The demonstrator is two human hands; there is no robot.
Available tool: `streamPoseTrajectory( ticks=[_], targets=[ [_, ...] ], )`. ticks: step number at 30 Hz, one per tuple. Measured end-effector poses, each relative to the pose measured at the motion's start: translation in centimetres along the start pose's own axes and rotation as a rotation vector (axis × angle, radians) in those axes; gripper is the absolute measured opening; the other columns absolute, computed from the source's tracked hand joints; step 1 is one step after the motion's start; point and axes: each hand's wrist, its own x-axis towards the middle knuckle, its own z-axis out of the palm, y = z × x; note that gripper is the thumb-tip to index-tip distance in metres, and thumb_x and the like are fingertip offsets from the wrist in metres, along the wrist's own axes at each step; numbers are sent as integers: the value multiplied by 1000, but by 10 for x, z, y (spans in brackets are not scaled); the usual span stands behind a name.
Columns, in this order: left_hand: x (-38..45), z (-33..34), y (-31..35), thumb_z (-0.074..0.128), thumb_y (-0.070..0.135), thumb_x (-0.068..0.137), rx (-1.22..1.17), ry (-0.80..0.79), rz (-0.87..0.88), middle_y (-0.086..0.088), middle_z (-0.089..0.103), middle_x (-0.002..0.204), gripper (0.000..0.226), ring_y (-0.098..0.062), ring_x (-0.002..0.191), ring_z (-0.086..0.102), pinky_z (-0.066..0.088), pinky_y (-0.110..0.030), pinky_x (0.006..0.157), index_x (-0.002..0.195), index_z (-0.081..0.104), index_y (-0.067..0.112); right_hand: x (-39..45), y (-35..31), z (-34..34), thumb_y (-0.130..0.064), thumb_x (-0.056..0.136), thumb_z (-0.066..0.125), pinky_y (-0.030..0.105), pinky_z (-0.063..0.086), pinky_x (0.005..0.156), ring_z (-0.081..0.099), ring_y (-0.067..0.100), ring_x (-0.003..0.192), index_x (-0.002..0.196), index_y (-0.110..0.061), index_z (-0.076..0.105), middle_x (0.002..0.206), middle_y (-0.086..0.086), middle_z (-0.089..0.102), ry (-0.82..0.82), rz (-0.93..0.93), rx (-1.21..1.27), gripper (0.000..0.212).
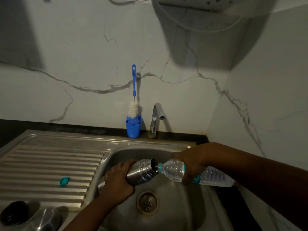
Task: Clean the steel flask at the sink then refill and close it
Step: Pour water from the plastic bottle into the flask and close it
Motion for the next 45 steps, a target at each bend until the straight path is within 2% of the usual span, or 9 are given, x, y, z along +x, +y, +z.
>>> streamPoseTrajectory(
  ticks=[5, 10, 21, 30, 36, 45],
  targets=[
    [0, -1, 1, 68, 33, 39, -8, -14, 2, 9, 55, 121, 97, -19, 109, 53, 45, -42, 93, 134, 47, 34, 0, 0, -1, -38, 76, 74, 31, 46, 79, 53, 21, 110, 138, -26, 33, 127, 4, 52, 14, -10, -8, 74],
    [0, 0, 3, 67, 32, 39, -14, -18, -15, 7, 55, 123, 98, -19, 111, 53, 44, -42, 95, 135, 47, 32, 2, 1, 0, -37, 76, 74, 31, 48, 81, 53, 20, 109, 137, -26, 33, 126, 4, 52, 3, -5, 7, 75],
    [-2, 0, 5, 70, 29, 41, -6, -37, -32, 7, 54, 123, 97, -20, 112, 52, 44, -41, 94, 135, 46, 34, 3, -1, -2, -39, 75, 75, 30, 47, 78, 50, 15, 95, 136, -29, 33, 121, 2, 52, -13, 0, 16, 75],
    [-2, 3, 4, 66, 31, 40, -5, -16, -40, 11, 56, 121, 94, -19, 112, 54, 44, -37, 93, 132, 49, 36, 9, -3, -3, -38, 75, 74, 33, 50, 87, 54, 19, 109, 137, -27, 35, 125, 3, 53, -27, 23, 2, 74],
    [-1, 1, 5, 65, 32, 41, -8, -41, -52, 11, 53, 126, 96, -18, 115, 51, 42, -36, 96, 135, 45, 37, 6, -6, -8, -36, 77, 73, 32, 49, 86, 54, 20, 110, 137, -25, 37, 126, 5, 54, -40, 21, -19, 71],
    [-5, 1, 5, 64, 32, 42, 14, -49, -53, 12, 54, 122, 94, -17, 113, 52, 42, -34, 93, 133, 46, 41, 1, -13, -17, -40, 74, 75, 34, 49, 87, 55, 21, 109, 136, -28, 40, 125, 4, 55, -44, 47, -35, 73]
  ],
)
